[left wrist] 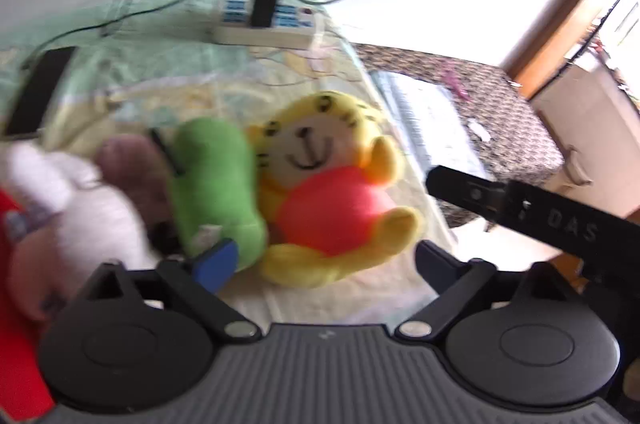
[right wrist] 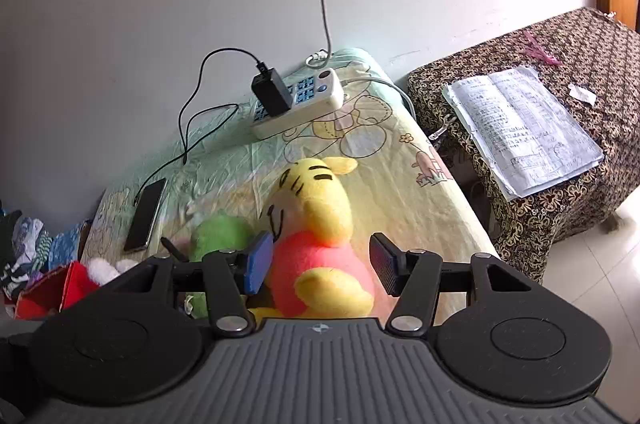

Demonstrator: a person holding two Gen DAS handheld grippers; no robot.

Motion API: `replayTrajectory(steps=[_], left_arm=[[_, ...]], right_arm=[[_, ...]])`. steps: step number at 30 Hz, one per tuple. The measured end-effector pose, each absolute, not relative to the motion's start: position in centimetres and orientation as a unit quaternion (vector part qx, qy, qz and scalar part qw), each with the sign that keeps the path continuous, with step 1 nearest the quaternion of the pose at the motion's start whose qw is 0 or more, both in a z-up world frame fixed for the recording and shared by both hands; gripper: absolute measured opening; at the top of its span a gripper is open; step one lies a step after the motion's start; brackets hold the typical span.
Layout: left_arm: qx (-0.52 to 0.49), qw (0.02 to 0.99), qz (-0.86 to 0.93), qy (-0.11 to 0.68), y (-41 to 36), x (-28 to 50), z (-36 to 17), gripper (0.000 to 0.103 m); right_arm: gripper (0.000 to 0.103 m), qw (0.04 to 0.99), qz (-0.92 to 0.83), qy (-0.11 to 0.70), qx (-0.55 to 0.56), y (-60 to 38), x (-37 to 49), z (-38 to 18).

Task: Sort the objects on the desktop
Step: 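Grasp the yellow tiger plush with the right gripper and lift it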

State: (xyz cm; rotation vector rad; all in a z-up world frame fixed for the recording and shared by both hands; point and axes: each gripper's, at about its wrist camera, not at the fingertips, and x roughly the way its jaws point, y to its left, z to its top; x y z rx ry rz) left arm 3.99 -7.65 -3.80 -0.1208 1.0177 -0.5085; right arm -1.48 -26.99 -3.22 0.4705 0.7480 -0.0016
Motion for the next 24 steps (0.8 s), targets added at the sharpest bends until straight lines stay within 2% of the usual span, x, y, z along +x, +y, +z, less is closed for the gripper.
replayTrajectory(steps=[1, 3, 7, 12, 18, 24], left_arm=[[-0.052, 0.838, -0.249, 0.484, -8.5, 4.3, -3.9, 0.081], [-0.045, 0.836, -0.254, 0.484, -9.4, 5.0, -4.5, 0.081], [-0.073, 0.817, -0.270, 0.504, -10.1, 7.1, -5.7, 0.091], [-0.082, 0.801, -0.269, 0.529, -11.2, 8.8, -8.1, 0.092], [-0.077, 0.795, -0.280, 0.533, -11.3, 10.0, -9.0, 0.101], [-0.044, 0.800, -0.266, 0.535, -12.5, 10.6, -10.0, 0.101]], right_arm=[[0.058, 0.903, 0.000, 0.360, 0.233, -27.5, -1.3, -3.3], [0.058, 0.901, 0.009, 0.358, 0.244, -28.5, -0.6, -3.4], [0.058, 0.892, 0.048, 0.368, 0.260, -29.6, 1.3, -4.7], [0.058, 0.863, 0.086, 0.394, 0.303, -30.6, 3.7, -7.7], [0.058, 0.836, 0.107, 0.423, 0.333, -30.7, 6.4, -10.1], [0.058, 0.813, 0.127, 0.444, 0.354, -30.5, 7.8, -12.2]])
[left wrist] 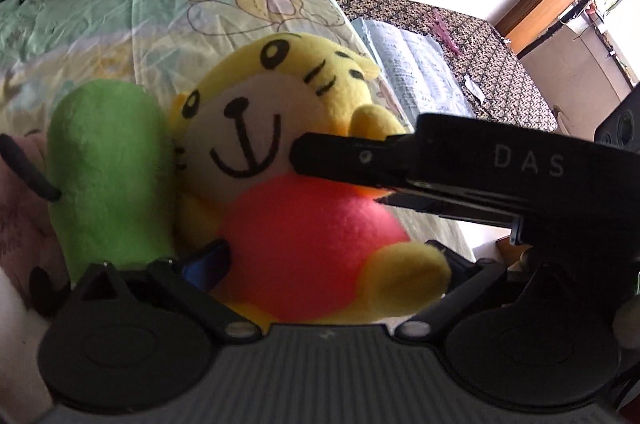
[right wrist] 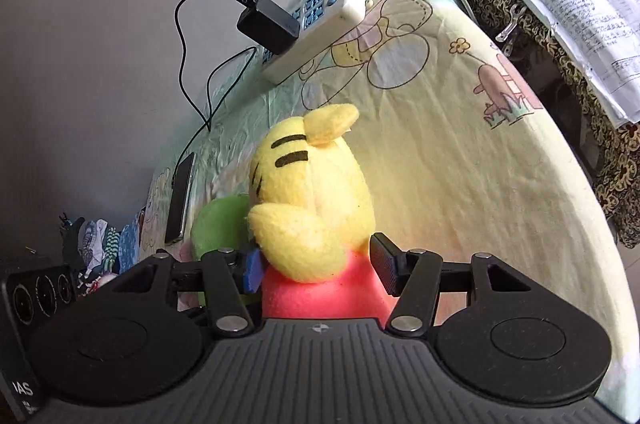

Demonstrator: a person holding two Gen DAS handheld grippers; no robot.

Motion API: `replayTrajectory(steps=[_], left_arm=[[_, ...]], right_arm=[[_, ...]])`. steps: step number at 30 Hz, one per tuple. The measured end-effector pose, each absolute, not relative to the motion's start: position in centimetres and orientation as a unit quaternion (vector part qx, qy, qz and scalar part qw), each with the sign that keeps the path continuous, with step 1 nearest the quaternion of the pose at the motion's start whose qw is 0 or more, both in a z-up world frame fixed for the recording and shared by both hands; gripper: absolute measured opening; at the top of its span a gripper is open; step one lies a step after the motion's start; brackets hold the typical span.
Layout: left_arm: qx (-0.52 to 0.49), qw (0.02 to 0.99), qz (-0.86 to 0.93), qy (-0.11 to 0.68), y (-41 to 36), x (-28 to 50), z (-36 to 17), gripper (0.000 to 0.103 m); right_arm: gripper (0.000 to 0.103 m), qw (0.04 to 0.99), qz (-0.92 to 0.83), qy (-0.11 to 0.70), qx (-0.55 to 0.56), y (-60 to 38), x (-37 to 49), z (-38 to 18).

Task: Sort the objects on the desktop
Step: 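Grasp the yellow tiger plush with the right gripper and lift it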

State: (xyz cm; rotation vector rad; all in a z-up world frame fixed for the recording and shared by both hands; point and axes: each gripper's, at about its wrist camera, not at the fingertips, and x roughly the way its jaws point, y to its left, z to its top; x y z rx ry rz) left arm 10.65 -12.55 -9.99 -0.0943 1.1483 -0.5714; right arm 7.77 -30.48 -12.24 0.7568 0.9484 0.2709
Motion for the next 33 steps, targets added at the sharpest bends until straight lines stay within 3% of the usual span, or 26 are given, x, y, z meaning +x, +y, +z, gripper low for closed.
replayTrajectory(steps=[10, 13, 20, 33], left_arm=[[-0.023, 0.802, -0.283, 0.525, -12.9, 10.0, -9.6, 0.093], [-0.018, 0.799, -0.295, 0.523, -13.4, 9.1, -9.0, 0.088], [-0.010, 0.792, -0.332, 0.512, -14.6, 5.1, -6.6, 0.088], [0.000, 0.858, -0.305, 0.414, -10.4, -2.9, 0.9, 0.088]], right_arm=[[0.040, 0.783, 0.142, 0.450, 0.405, -31.8, 6.9, -12.5], [0.040, 0.786, 0.141, 0.450, 0.399, -32.1, 5.6, -11.7], [0.039, 0.808, 0.129, 0.428, 0.384, -32.9, 1.3, -9.0], [0.039, 0.842, 0.199, 0.348, 0.362, -29.0, -4.2, -2.8]])
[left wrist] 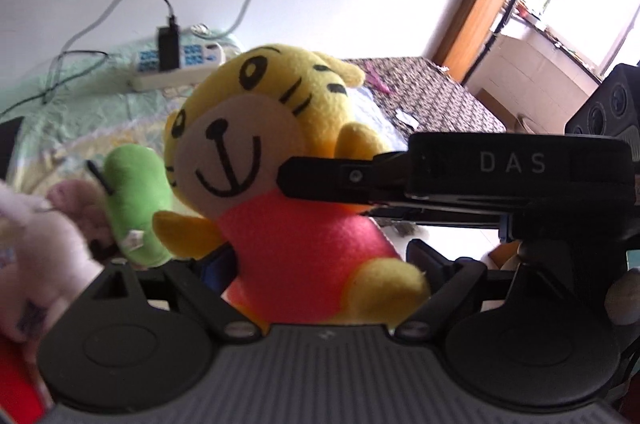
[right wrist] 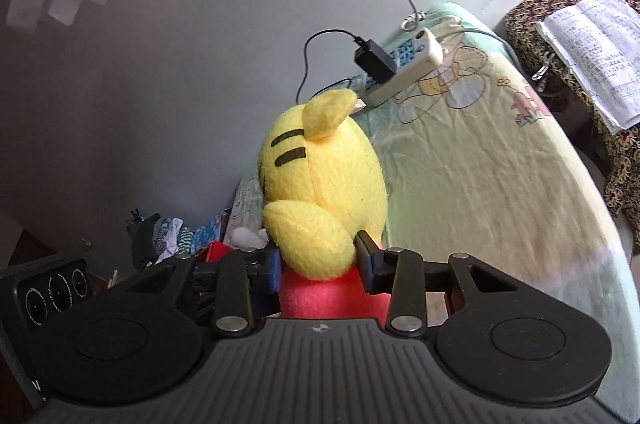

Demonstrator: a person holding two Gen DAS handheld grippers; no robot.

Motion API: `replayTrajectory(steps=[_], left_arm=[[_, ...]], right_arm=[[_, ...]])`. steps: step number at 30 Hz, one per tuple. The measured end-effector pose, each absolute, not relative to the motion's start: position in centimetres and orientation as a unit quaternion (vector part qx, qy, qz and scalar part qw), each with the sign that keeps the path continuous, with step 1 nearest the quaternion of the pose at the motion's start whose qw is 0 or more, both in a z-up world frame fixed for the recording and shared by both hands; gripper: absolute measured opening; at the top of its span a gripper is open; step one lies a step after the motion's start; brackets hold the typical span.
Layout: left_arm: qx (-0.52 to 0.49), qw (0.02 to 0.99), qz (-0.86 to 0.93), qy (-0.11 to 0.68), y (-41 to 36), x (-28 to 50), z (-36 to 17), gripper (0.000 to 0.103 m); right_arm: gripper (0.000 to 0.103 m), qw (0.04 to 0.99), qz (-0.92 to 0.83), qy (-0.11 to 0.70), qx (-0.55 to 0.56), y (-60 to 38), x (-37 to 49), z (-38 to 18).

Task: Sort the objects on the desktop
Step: 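Grasp the yellow tiger plush with the right gripper and lift it, then carry the tiger plush with the right gripper over the red box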

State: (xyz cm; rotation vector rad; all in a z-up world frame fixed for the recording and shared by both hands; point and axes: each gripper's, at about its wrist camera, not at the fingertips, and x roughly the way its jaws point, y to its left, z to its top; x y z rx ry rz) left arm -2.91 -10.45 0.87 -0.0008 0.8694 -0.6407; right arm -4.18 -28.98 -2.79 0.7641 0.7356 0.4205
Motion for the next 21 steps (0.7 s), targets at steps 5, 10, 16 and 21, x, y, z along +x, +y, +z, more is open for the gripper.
replayTrajectory(steps=[5, 10, 16, 21], left_arm=[[-0.010, 0.886, -0.260, 0.384, -6.2, -5.1, 2.4, 0.088], [-0.038, 0.906, -0.226, 0.356, -1.3, -6.4, 4.1, 0.088], [-0.041, 0.925, -0.193, 0.324, 5.4, -7.3, 5.4, 0.088], [-0.043, 0.932, -0.162, 0.320, 12.3, -7.0, 5.7, 0.088]], right_arm=[[0.039, 0.839, 0.251, 0.334, 0.348, -25.2, -4.4, -1.3], [0.039, 0.845, 0.293, 0.317, 0.315, -20.8, -3.9, 0.7], [0.039, 0.843, 0.329, 0.303, 0.298, -14.6, -2.5, 2.4], [0.039, 0.836, 0.353, 0.301, 0.292, -8.1, -1.3, 3.2]])
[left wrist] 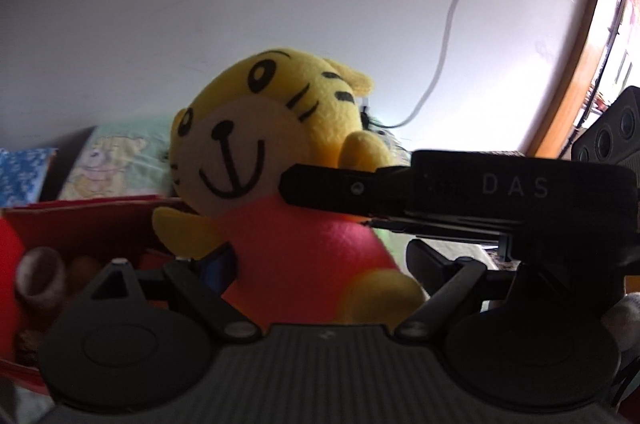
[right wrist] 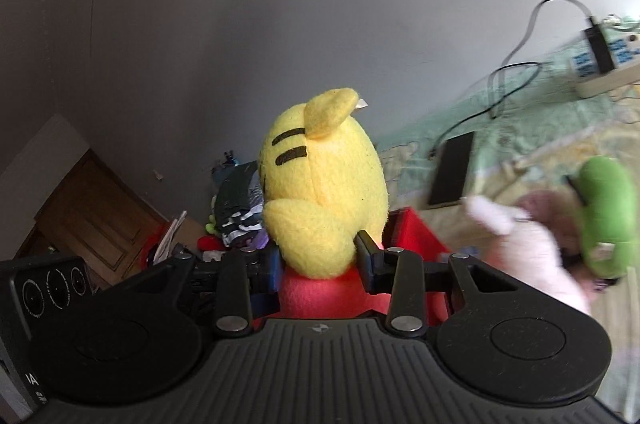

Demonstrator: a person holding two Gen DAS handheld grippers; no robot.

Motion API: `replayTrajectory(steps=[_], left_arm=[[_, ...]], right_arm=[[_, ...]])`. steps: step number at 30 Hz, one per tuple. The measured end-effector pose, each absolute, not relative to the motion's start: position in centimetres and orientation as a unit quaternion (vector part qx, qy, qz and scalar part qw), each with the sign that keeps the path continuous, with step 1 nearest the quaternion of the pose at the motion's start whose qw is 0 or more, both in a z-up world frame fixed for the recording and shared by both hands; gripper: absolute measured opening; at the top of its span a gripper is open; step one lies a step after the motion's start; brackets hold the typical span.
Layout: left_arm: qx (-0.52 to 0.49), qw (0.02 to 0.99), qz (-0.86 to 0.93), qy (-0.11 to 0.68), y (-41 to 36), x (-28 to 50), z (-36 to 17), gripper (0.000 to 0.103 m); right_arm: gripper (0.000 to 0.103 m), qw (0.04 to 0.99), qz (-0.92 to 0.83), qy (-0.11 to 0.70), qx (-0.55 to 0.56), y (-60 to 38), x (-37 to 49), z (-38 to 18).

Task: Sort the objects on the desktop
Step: 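Carry the tiger plush with the right gripper over the red box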

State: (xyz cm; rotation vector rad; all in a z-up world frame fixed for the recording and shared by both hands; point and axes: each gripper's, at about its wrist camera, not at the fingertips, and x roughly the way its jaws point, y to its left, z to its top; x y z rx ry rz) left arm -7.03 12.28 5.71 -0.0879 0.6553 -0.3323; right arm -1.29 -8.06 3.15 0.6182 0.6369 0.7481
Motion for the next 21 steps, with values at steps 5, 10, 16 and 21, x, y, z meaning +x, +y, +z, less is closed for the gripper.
replayTrajectory(steps=[5, 10, 16, 21], left_arm=[[-0.046, 0.934, -0.130, 0.329, 19.2, -6.6, 4.7, 0.088], [-0.045, 0.929, -0.109, 0.350, 25.0, -6.0, 3.0, 0.088], [-0.023, 0.923, -0.089, 0.374, 29.4, -4.8, 0.9, 0.088], [-0.023, 0.914, -0.082, 0.396, 32.0, -5.3, 0.2, 0.088]], right_arm=[[0.039, 0.827, 0.371, 0.307, 0.290, -1.4, 0.0, 2.5], [0.039, 0.816, 0.378, 0.326, 0.293, 4.2, 1.1, 1.3], [0.039, 0.793, 0.373, 0.361, 0.318, 9.0, 1.3, -1.0], [0.039, 0.780, 0.365, 0.393, 0.322, 11.6, 1.3, -2.5]])
